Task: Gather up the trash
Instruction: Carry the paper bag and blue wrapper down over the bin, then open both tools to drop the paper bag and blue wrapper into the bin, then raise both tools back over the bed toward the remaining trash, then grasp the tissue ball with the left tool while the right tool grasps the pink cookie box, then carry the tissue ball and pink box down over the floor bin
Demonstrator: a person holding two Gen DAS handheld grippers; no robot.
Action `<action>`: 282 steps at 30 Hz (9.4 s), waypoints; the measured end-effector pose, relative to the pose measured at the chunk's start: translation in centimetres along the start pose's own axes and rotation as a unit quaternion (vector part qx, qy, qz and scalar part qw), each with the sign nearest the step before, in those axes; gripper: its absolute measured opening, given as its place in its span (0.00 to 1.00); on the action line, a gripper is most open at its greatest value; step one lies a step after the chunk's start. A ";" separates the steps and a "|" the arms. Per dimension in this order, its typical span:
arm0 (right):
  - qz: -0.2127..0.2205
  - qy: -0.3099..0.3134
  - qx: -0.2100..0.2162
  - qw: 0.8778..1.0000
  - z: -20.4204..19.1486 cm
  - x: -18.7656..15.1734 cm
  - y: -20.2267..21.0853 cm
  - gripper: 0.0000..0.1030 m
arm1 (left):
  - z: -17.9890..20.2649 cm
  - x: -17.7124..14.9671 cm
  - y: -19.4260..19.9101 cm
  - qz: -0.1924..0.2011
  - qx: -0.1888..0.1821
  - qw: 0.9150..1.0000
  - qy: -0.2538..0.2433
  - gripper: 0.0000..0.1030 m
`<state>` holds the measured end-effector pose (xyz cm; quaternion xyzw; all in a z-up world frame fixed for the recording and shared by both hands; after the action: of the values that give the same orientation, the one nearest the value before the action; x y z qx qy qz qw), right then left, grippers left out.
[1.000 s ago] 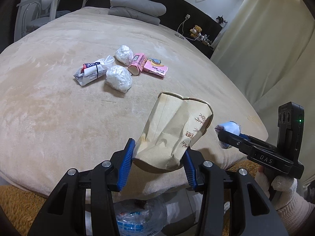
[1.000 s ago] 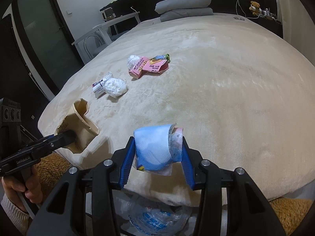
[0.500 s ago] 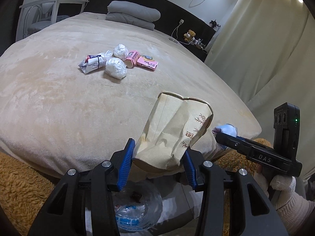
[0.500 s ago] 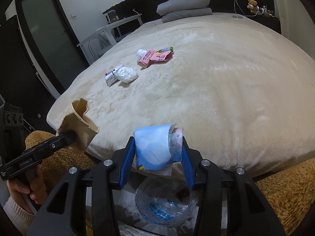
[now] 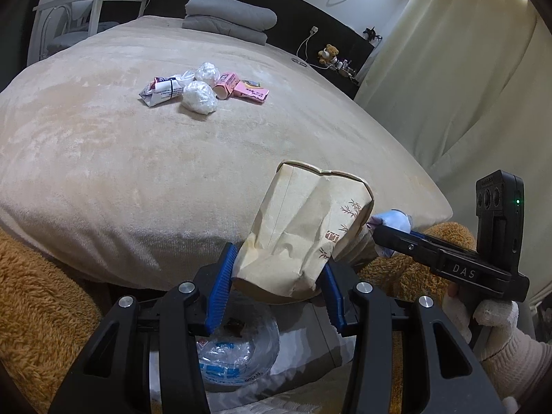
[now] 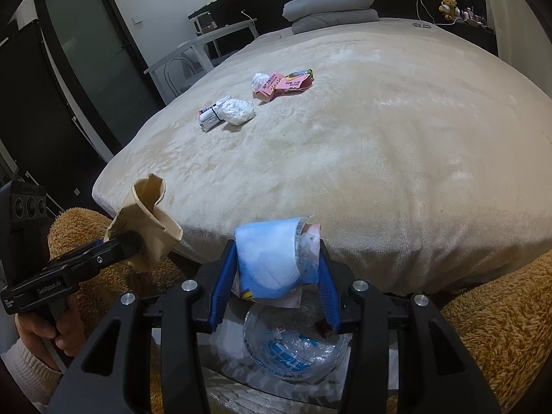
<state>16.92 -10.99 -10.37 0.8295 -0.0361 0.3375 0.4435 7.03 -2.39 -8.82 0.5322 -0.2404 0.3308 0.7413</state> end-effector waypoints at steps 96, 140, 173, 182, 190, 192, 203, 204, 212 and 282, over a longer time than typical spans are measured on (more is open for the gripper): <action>-0.240 -0.153 -0.014 0.959 3.7 -8.2 -10.7 0.55 | -2.3 -10.6 -9.8 -0.281 0.052 0.956 0.068 0.71; -0.027 -0.033 0.013 0.999 1.0 14.9 -10.2 0.56 | -9.3 11.2 -7.7 -0.090 0.086 0.992 0.007 0.71; -0.037 0.187 0.006 0.982 -0.4 25.1 -23.0 0.79 | -11.9 17.4 -17.2 -0.128 0.127 0.977 -0.112 0.71; -0.043 0.261 -0.023 0.964 -1.0 24.0 -24.9 0.61 | -11.3 17.2 -18.8 -0.143 0.142 0.967 -0.157 0.51; -0.031 0.272 -0.032 0.961 -1.2 23.8 -24.1 0.49 | -10.9 17.2 -18.3 -0.134 0.140 0.968 -0.161 0.49; -0.026 0.265 -0.028 0.963 -1.2 24.0 -23.5 0.49 | -11.0 17.2 -17.9 -0.129 0.140 0.969 -0.157 0.49; -0.019 0.242 -0.013 0.970 -1.4 23.1 -20.9 0.46 | -10.4 16.8 -15.9 -0.106 0.131 0.975 -0.146 0.49; -0.018 0.241 -0.011 0.970 -1.5 23.0 -20.7 0.46 | -10.3 16.8 -15.8 -0.104 0.131 0.975 -0.145 0.49; -0.024 0.229 0.002 0.973 -1.6 21.7 -19.2 0.45 | -9.5 16.7 -14.6 -0.085 0.121 0.979 -0.137 0.49; 0.025 0.104 0.040 0.993 -3.5 3.7 -0.3 0.44 | -0.8 2.9 -2.0 0.005 0.046 0.998 -0.052 0.49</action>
<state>18.01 -7.25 -7.09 0.8059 0.0032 0.4344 0.4023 10.45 -1.36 -8.30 0.5809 -0.2658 0.3166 0.7012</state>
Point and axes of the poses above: each gripper's, at about its wrist camera, not at the fingertips, and y roughly against the way its jaws point, z to its right, x to its top, the point moved 7 cm from there along -y, roughly the way its jaws point, and after that the axes turned 8 degrees about -y, right-handed, at the moved point
